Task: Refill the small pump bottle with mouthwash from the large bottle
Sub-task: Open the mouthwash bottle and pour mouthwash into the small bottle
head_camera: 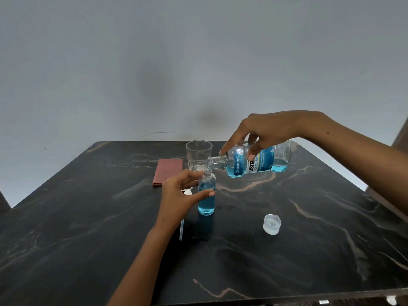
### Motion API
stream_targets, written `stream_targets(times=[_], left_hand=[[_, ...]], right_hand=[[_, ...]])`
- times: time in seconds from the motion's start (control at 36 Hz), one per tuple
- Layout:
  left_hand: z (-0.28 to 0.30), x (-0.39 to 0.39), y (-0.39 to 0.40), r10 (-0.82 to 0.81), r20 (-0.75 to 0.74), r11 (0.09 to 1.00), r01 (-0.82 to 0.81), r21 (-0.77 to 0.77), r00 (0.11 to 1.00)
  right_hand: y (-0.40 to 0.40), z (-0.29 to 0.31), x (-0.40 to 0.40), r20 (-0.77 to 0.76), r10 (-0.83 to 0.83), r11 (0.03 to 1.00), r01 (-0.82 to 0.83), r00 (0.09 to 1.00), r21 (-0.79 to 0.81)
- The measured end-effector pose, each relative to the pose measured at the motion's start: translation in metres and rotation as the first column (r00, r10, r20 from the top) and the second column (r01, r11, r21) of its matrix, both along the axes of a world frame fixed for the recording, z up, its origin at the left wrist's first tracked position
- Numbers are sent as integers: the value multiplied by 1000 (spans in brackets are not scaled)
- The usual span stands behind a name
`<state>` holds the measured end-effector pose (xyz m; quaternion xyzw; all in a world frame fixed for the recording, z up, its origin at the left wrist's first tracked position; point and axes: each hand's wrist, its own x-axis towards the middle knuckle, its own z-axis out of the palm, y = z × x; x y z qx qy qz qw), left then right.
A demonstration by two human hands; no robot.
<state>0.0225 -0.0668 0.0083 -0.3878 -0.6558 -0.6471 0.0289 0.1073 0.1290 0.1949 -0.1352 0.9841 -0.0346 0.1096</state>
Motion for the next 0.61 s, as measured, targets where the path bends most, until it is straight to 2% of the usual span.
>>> stream_targets(times=[0.61], left_hand=[[2,1,0,10,-15,1000,-10,-8,1000]], right_hand=[[0,3,-4,20,5,1000,-5,1000,11]])
